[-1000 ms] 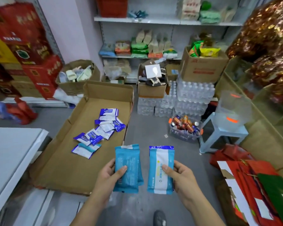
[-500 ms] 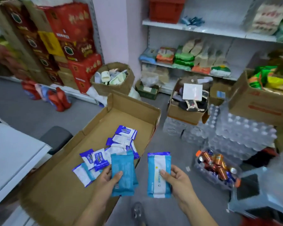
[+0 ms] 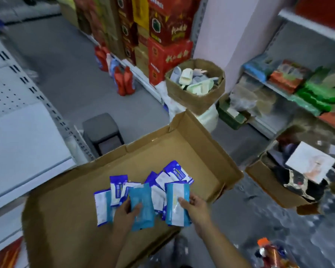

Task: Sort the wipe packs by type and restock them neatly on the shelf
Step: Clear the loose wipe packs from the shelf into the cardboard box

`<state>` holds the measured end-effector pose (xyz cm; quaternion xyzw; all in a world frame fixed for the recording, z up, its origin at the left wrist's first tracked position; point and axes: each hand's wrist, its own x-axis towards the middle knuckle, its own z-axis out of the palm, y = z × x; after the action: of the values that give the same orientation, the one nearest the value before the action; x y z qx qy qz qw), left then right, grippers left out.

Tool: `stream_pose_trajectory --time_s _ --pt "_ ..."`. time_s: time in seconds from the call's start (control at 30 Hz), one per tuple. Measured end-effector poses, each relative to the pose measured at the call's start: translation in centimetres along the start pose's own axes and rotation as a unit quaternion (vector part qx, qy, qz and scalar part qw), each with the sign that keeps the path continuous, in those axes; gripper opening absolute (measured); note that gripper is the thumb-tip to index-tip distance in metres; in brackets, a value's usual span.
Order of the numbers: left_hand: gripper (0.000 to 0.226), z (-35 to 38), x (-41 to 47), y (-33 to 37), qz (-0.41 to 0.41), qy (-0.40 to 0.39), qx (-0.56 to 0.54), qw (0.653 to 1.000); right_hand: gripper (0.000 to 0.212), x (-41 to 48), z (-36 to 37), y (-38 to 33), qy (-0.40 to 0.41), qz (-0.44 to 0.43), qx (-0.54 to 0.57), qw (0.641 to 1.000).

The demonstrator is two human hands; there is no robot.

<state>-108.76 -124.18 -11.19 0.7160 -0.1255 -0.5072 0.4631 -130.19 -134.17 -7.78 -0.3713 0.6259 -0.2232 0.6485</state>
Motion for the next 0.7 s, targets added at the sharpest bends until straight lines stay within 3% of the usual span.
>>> stream_pose_trajectory --time_s 0.17,0.3,0.5,0.57,0.63,0.7 --pt "0.015 1.1 3.3 -1.3 -0.043 0.108 -0.020 0.993 0.008 8.2 4.1 -0.5 -0.092 -0.019 -0.164 0.982" --pt "0.006 1.5 5.7 -1.1 -0.040 0.206 -0.003 0.978 0.007 13.5 8.4 -0.8 -0.172 -0.048 -0.241 0.954" --pt "0.035 1.0 7.1 -2.5 -0.085 0.309 -0.021 0.947 0.027 17.4 12.5 0.2 -0.205 -0.065 -0.298 0.930" --pt "0.017 0.6 5.4 -2.0 -0.078 0.342 -0.030 0.936 0.036 16.9 12.6 -0.1 -0.193 -0.085 -0.323 0.923" --pt "0.025 -0.1 3.5 -1.4 -0.057 0.366 -0.029 0.929 0.040 15.7 12.4 -1.2 -0.186 -0.106 -0.328 0.920" --pt "0.018 -1.4 1.2 -1.1 -0.052 0.381 -0.066 0.921 0.043 14.3 12.1 -2.0 -0.184 -0.147 -0.343 0.909"
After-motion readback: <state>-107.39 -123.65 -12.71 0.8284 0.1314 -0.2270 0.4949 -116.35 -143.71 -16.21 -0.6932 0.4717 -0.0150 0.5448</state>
